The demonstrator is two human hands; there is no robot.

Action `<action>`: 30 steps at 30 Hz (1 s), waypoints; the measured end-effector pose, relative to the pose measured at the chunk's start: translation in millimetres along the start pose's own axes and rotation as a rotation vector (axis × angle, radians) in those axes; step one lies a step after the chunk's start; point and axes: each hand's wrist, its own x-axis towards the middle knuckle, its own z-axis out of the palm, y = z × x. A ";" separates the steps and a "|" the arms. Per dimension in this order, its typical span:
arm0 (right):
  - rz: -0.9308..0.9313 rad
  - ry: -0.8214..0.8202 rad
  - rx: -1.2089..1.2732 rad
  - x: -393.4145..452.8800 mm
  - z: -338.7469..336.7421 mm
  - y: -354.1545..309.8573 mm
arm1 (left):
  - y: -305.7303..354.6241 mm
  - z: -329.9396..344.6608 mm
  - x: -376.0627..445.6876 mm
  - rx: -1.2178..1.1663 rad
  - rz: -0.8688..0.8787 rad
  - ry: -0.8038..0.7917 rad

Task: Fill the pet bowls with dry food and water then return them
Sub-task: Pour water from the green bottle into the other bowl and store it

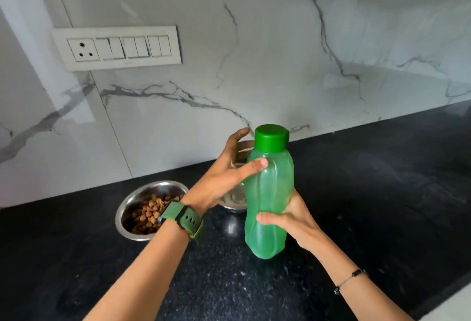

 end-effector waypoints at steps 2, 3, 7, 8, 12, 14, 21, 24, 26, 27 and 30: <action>-0.068 -0.002 -0.003 5.1 -2.4 -25.7 | 11.2 -8.8 -3.8 0.010 -0.006 0.002; -0.113 -0.004 -0.005 8.8 -3.1 -41.9 | 19.6 -12.1 -4.0 0.024 0.002 -0.009; -0.311 -0.015 0.006 22.7 -3.5 -121.4 | 66.7 -23.3 3.9 0.085 0.117 0.031; -0.362 -0.022 0.011 26.2 -3.9 -144.5 | 84.0 -27.7 9.1 0.096 0.156 0.049; -0.558 -0.079 0.034 39.3 -6.8 -243.7 | 172.7 -44.1 31.2 0.199 0.294 0.129; -0.655 -0.064 0.049 48.7 -9.1 -296.4 | 222.7 -51.0 42.9 0.292 0.355 0.147; -0.913 0.012 0.121 79.4 -29.9 -482.4 | 382.1 -48.6 81.1 0.552 0.525 0.303; -0.901 0.016 0.179 100.3 -44.7 -532.7 | 418.0 -43.6 106.6 0.580 0.522 0.344; -0.872 0.050 0.178 122.5 -53.6 -551.4 | 427.3 -43.0 128.8 0.545 0.481 0.353; -0.848 0.063 0.167 135.6 -58.2 -556.4 | 428.2 -42.6 140.0 0.513 0.451 0.348; -0.734 0.068 0.092 176.0 -68.1 -554.7 | 422.4 -47.5 177.9 0.435 0.315 0.341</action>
